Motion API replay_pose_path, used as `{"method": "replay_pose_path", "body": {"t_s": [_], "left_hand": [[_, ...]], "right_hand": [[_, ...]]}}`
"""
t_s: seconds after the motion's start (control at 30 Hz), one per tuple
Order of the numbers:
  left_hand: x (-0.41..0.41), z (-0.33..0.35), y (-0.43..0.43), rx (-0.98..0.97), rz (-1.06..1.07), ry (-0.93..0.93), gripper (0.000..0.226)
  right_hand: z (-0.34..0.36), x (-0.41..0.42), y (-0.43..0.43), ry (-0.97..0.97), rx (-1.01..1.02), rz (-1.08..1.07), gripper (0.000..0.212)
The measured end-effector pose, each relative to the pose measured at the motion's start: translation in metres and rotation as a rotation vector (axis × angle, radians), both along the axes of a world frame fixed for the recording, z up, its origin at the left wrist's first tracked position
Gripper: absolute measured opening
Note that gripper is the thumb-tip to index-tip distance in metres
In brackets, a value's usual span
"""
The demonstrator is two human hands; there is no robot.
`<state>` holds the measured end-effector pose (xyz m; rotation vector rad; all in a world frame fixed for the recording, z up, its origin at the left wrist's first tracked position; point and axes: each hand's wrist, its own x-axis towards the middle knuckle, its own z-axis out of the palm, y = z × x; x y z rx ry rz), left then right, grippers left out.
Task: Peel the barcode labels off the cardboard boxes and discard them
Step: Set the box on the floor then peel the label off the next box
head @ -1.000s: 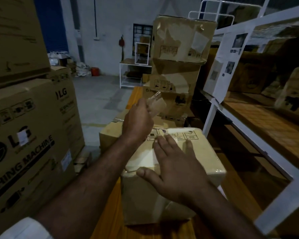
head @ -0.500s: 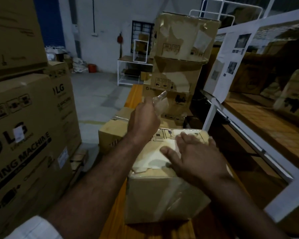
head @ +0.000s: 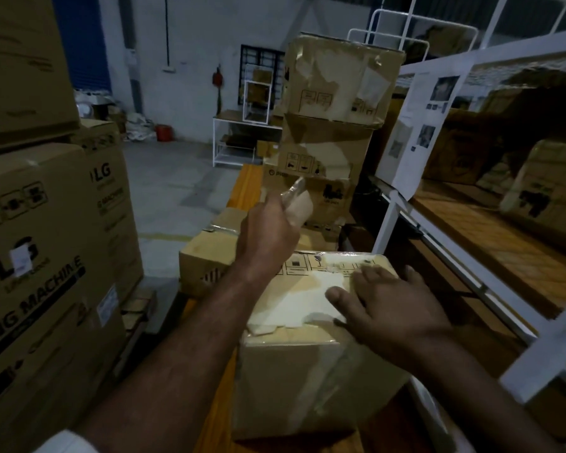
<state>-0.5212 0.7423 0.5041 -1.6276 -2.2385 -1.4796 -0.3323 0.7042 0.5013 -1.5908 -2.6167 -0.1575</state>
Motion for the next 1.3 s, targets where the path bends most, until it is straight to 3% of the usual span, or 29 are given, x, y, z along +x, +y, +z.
{"method": "replay_pose_path", "body": {"t_s": [0.3,0.37,0.43,0.57,0.7,0.77,0.83,1.03,1.2,1.3], "left_hand": [[-0.002,0.0,0.001,-0.042,0.058,0.007,0.031],[-0.002,0.0,0.001,-0.036,0.038,0.007,0.032],[0.0,-0.001,-0.002,-0.031,0.021,0.032,0.029],[-0.004,-0.001,-0.007,0.006,0.02,-0.005,0.03],[0.002,0.0,-0.011,0.028,-0.012,-0.02,0.028],[0.007,0.001,-0.011,0.023,-0.022,-0.019,0.027],[0.008,0.0,-0.012,0.033,-0.023,0.01,0.025],[0.01,-0.001,-0.018,0.078,-0.025,0.026,0.023],[0.004,0.001,-0.014,0.03,0.015,-0.006,0.023],[0.004,0.002,-0.017,0.021,0.004,0.016,0.026]], "right_hand": [[-0.008,-0.054,-0.07,0.151,-0.098,0.465,0.094],[-0.016,-0.047,-0.079,0.178,-0.031,0.532,0.085],[-0.024,-0.035,-0.077,0.232,0.063,0.519,0.082],[-0.021,0.004,-0.048,0.27,-0.056,0.22,0.109],[-0.02,0.023,-0.045,0.141,0.034,0.022,0.116],[-0.026,0.014,-0.062,0.058,0.064,0.058,0.103],[-0.025,0.005,-0.071,0.108,0.163,0.129,0.088],[-0.012,-0.011,-0.032,0.164,-0.035,0.071,0.101],[-0.021,-0.039,-0.078,0.11,-0.072,0.359,0.096],[-0.02,-0.004,-0.071,0.16,-0.103,0.271,0.105]]}}
